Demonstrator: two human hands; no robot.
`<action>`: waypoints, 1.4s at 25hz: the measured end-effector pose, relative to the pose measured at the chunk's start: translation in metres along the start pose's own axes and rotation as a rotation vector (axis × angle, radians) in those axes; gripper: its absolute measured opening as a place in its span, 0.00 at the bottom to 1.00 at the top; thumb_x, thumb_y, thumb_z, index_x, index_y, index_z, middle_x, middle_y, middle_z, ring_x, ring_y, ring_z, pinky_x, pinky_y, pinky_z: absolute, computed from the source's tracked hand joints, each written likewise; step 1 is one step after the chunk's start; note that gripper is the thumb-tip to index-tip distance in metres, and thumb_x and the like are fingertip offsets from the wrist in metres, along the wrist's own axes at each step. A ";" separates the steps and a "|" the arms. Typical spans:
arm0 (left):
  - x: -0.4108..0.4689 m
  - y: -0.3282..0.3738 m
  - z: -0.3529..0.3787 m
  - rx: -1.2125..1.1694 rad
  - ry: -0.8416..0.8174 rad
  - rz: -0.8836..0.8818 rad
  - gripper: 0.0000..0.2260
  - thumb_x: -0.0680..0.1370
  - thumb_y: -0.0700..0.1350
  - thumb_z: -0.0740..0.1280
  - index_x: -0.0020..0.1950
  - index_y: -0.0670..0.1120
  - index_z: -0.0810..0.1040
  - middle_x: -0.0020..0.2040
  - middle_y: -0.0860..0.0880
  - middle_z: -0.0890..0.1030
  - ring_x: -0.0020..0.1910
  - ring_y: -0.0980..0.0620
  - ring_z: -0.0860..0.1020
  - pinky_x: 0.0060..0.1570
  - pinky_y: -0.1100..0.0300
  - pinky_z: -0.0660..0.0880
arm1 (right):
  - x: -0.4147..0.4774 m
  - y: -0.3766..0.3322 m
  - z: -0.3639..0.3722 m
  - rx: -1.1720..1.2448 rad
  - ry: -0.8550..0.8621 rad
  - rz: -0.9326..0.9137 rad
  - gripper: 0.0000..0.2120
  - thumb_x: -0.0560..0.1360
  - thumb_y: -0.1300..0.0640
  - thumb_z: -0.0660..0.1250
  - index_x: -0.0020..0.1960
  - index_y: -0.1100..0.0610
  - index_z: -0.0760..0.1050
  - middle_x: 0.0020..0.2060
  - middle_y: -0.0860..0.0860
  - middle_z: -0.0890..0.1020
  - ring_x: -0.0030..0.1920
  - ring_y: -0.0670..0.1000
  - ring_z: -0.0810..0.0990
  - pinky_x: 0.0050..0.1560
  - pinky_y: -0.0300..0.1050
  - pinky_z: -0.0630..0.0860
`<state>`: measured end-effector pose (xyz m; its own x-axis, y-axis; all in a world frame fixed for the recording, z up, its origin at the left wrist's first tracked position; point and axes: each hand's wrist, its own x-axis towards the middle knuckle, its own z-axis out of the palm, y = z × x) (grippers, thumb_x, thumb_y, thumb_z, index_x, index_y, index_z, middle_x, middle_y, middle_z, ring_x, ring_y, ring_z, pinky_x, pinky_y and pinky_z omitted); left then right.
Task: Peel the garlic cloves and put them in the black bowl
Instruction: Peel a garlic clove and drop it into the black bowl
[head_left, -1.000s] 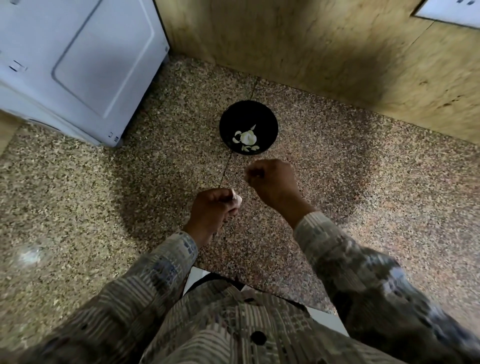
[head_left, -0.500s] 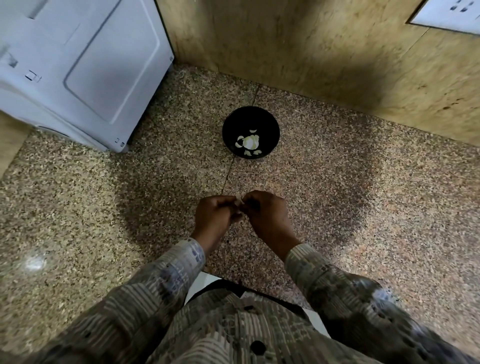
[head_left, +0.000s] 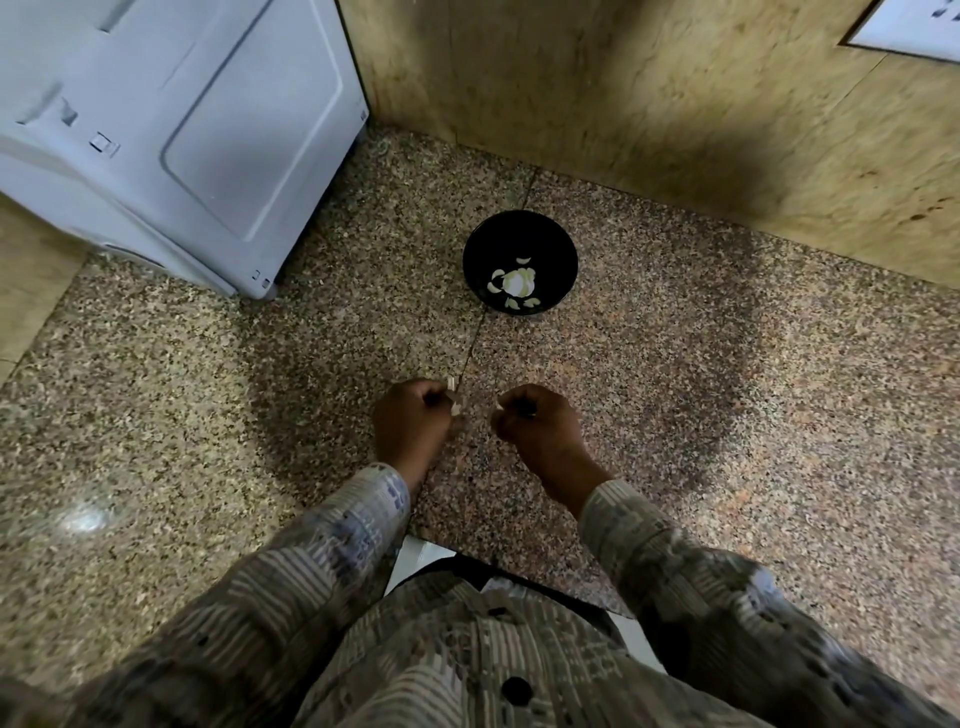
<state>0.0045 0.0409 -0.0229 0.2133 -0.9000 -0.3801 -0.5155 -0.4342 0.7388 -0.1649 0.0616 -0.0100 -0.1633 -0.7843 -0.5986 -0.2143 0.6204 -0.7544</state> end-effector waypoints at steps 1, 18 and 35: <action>0.003 -0.003 -0.006 0.132 0.015 0.028 0.05 0.78 0.46 0.72 0.50 0.49 0.87 0.46 0.49 0.88 0.36 0.57 0.79 0.36 0.66 0.73 | 0.001 0.001 -0.002 -0.008 -0.032 0.024 0.07 0.75 0.61 0.76 0.47 0.49 0.84 0.42 0.50 0.87 0.45 0.56 0.87 0.48 0.58 0.86; 0.000 -0.010 0.035 0.427 -0.209 0.544 0.09 0.77 0.47 0.69 0.53 0.49 0.87 0.46 0.47 0.86 0.46 0.47 0.83 0.48 0.53 0.79 | 0.013 0.010 -0.010 -0.463 -0.004 -0.165 0.08 0.81 0.55 0.69 0.49 0.45 0.86 0.44 0.42 0.86 0.41 0.41 0.83 0.45 0.40 0.82; 0.006 0.000 0.038 0.450 -0.197 0.493 0.03 0.73 0.40 0.74 0.43 0.46 0.89 0.44 0.46 0.87 0.43 0.46 0.84 0.47 0.59 0.76 | 0.052 -0.018 -0.026 -0.871 -0.238 -0.196 0.03 0.73 0.54 0.76 0.44 0.53 0.88 0.43 0.48 0.88 0.43 0.46 0.85 0.39 0.35 0.76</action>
<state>-0.0257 0.0371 -0.0468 -0.2672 -0.9457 -0.1849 -0.8164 0.1202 0.5648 -0.1945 0.0099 -0.0202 0.1337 -0.7932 -0.5941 -0.8817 0.1785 -0.4367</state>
